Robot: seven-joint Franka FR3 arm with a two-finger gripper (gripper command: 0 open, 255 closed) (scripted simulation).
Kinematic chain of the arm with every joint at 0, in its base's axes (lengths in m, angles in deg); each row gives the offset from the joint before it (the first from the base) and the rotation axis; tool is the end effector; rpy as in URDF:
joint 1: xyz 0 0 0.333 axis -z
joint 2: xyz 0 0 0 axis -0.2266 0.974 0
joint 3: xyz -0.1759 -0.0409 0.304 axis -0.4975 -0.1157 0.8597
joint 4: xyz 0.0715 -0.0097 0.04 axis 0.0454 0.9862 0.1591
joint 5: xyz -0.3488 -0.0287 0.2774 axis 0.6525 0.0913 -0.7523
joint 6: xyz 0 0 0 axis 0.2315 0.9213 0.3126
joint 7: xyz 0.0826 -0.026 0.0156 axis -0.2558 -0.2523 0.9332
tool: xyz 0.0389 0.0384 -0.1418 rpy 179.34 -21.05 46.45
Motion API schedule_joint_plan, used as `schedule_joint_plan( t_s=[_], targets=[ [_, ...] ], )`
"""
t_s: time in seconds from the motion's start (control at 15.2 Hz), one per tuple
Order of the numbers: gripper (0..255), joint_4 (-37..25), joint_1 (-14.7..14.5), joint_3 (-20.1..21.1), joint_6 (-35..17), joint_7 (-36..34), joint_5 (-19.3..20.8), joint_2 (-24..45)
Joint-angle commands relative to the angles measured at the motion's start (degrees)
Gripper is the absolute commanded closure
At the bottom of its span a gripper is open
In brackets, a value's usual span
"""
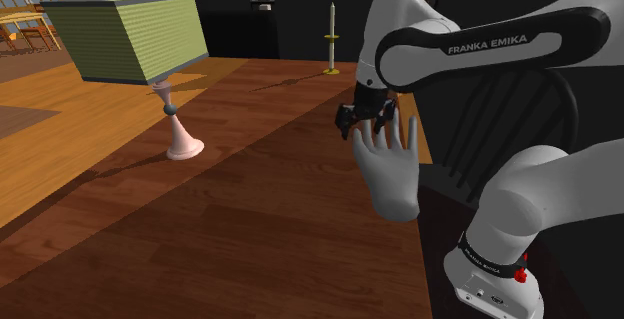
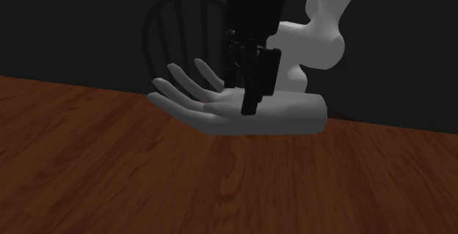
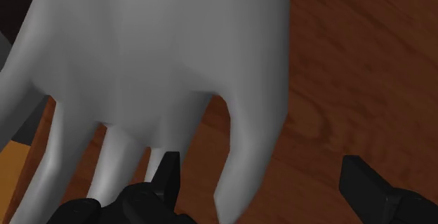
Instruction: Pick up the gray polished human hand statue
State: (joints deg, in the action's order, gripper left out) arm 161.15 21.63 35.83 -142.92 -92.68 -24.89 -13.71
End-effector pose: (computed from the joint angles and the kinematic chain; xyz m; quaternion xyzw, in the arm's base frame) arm 0.3691 0.0728 0.4549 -0.9645 0.2507 -0.0827 0.0036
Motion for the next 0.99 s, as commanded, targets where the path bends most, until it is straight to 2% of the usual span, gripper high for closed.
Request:
schedule_joint_plan(
  t_s=[0.0,0.4,0.46,0.92],
  targets=[
    [0,1.3,0.2,0.8,-2.2,-1.0,-0.2,0.4],
    [0,4.3,0.0,1.6,-6.1,-1.1,-0.8,1.3],
    [255,4.5,-0.1,1.6,-6.1,-1.1,-0.9,1.2],
    [255,4.4,0.0,1.6,-6.3,-1.1,-0.8,1.4]
  ],
)
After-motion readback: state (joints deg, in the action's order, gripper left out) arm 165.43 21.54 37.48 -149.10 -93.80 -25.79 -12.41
